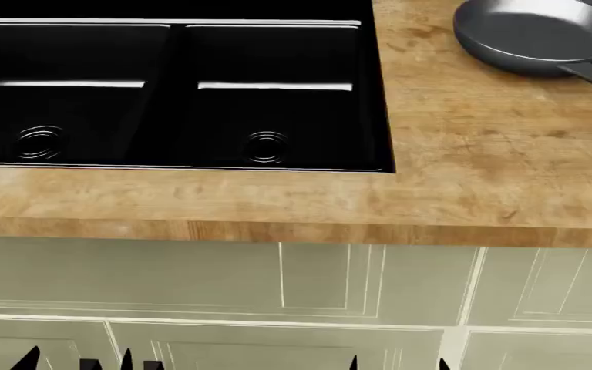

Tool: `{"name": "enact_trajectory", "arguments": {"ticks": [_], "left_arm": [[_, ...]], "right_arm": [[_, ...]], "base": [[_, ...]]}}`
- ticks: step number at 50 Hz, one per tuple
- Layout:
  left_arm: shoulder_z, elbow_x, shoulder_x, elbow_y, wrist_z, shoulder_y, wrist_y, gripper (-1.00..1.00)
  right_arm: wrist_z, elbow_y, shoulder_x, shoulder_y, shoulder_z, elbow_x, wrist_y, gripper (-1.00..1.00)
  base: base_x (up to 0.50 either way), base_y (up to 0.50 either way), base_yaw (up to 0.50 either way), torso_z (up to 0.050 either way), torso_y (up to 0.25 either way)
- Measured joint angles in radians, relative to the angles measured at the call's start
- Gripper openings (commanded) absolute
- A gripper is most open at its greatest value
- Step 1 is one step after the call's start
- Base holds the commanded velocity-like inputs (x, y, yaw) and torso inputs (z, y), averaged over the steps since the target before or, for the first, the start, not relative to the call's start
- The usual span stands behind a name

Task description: Pick the pan and sponge and place them into the sink. Then turn on the water.

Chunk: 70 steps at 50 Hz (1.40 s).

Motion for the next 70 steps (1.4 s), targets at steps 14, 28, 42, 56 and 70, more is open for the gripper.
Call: {"name": "enact_trajectory", "arguments": {"ticks": [14,28,42,56,70], "left_arm": [[0.038,-0.026,-0.031,-0.001,-0.033,0.000,-0.001,1.00],[0.066,-0.056,-0.063,0.000,-0.055,0.003,-0.001,1.00],[0.086,-0.079,-0.081,0.001,-0.073,0.004,-0.004,1.00],[0.101,-0.103,-0.101,0.006,-0.084,0.009,-0.004,1.00],[0.115,-0.111,-0.120,0.004,-0.100,0.007,-0.015,1.00]], "right_arm": [[0.026,0.007,0.028,0.003,-0.033,0.036,-0.009,1.00],[0.062,0.020,0.052,0.013,-0.064,0.063,0.009,1.00],[0.088,0.027,0.072,0.017,-0.085,0.081,0.010,1.00],[0.115,0.033,0.091,0.020,-0.107,0.084,0.002,1.00],[0.142,0.039,0.103,0.021,-0.116,0.098,-0.001,1.00]], "base": [[0.00,0.00,0.00,0.000,0.000],[0.00,-0.36,0.00,0.000,0.000],[0.00,-0.50,0.00,0.000,0.000],[0.10,-0.26,0.00,0.000,0.000],[0.22,-0.04,0.00,0.000,0.000]]}}
